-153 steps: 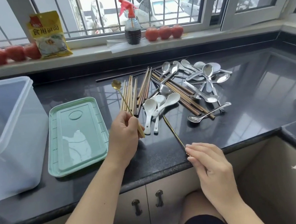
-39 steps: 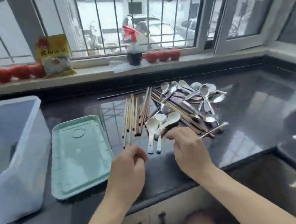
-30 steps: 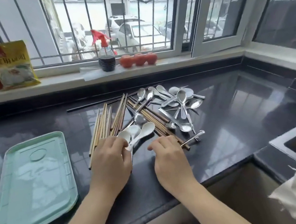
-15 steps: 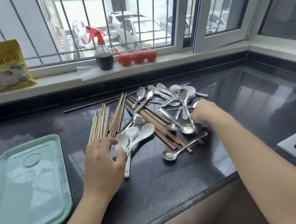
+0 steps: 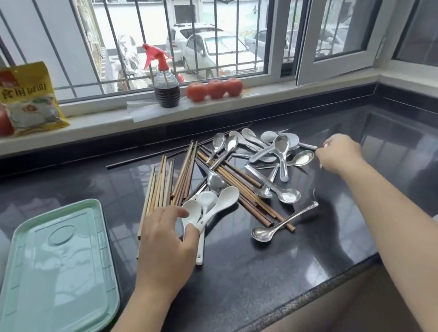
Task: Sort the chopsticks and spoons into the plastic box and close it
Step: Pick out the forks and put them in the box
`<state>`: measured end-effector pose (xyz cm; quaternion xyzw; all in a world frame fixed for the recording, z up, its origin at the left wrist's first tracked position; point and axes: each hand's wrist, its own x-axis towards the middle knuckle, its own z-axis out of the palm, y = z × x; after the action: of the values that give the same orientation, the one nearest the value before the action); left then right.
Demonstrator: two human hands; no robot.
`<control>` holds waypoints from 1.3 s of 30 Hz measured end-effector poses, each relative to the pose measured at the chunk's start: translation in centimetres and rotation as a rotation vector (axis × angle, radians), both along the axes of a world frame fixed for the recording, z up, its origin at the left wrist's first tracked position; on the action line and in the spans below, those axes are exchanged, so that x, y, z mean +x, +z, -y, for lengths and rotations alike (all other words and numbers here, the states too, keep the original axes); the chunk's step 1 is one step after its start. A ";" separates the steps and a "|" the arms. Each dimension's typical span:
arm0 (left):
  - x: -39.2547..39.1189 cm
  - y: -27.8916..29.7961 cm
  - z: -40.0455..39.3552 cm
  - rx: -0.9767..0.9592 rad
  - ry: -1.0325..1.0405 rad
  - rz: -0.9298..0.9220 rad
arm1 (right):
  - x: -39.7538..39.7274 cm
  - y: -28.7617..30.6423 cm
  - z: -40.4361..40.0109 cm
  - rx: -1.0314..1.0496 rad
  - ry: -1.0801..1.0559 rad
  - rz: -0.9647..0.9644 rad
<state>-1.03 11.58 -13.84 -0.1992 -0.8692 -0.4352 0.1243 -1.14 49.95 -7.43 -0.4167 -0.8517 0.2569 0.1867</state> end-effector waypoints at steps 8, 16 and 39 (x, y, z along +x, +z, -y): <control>0.4 0.1 0.2 0.023 -0.014 -0.024 | 5.6 2.4 11.4 -0.914 0.232 -0.846; 1.5 0.9 0.9 0.317 -0.076 0.013 | 6.7 -4.3 26.2 -1.013 0.596 -0.500; -0.8 0.3 1.4 0.859 0.153 0.262 | 1.0 -2.5 24.7 0.175 0.651 -0.322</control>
<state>-1.88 10.14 -13.58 -0.0083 -0.6305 -0.7673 0.1164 -0.15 25.25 -9.95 -0.0608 -0.9181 0.2915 0.2617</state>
